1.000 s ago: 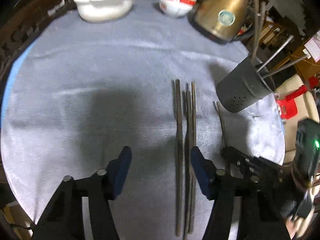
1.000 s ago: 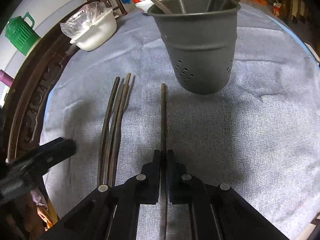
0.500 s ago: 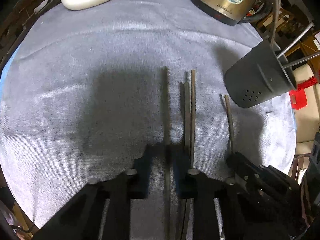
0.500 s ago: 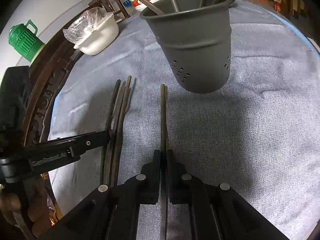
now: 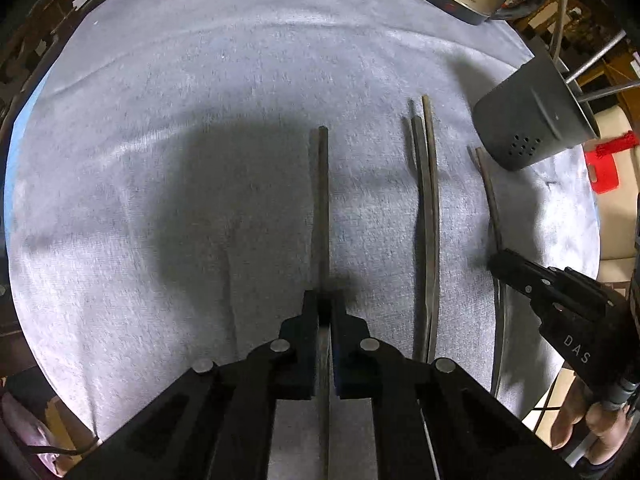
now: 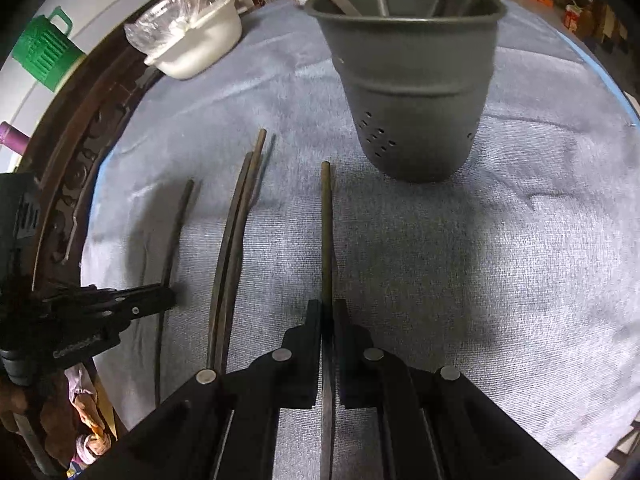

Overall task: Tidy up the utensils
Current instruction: 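Grasp a chopstick with the right tool while the left tool grasps another, then lift both held chopsticks and carry them above the grey cup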

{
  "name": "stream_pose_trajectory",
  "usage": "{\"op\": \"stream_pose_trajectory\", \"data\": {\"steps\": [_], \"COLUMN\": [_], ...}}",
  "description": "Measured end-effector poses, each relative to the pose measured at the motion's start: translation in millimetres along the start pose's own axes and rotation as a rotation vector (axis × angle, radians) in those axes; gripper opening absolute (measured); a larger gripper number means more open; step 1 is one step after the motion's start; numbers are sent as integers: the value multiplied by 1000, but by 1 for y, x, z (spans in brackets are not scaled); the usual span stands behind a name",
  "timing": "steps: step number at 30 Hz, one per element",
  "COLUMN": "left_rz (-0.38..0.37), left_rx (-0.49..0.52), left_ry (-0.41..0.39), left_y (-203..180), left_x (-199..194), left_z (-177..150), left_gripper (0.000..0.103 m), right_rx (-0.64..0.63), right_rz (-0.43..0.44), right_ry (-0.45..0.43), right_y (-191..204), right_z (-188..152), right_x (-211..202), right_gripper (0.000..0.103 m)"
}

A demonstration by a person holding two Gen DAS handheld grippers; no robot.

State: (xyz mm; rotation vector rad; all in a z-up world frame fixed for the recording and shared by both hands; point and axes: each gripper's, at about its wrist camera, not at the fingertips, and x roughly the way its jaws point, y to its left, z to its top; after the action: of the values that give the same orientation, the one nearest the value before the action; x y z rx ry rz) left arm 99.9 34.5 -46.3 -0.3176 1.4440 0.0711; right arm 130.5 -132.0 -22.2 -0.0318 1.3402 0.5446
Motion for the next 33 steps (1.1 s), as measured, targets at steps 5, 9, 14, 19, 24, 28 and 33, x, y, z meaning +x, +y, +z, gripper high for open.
{"op": "stream_pose_trajectory", "data": {"steps": [5,9,14,19,24,28,33], "left_rz": [6,15,-37,-88,-112,-101,-81], "left_rx": [-5,24,34,-22,-76,-108,-124], "left_ry": [7,-1,-13,-67,-225,-394,-561], "left_y": [2,-3,5,40,59,60,49], "left_x": [1,1,-3,-13,-51,-87,-113], "left_z": [19,29,33,16,1,-19,-31], "left_gripper": [7,6,6,5,5,5,5], "right_rx": [-3,-13,-54,-47,-17,5,41], "right_rz": [-38,-82,-115,-79,-32,-19,-62], "right_ry": [37,52,49,8,-88,-214,-415], "right_y": [5,11,19,20,22,20,10], "right_z": [14,21,19,-1,-17,-27,-29], "right_x": [2,9,10,-1,-27,-59,-102], "right_gripper": [9,9,7,7,6,6,6]}}
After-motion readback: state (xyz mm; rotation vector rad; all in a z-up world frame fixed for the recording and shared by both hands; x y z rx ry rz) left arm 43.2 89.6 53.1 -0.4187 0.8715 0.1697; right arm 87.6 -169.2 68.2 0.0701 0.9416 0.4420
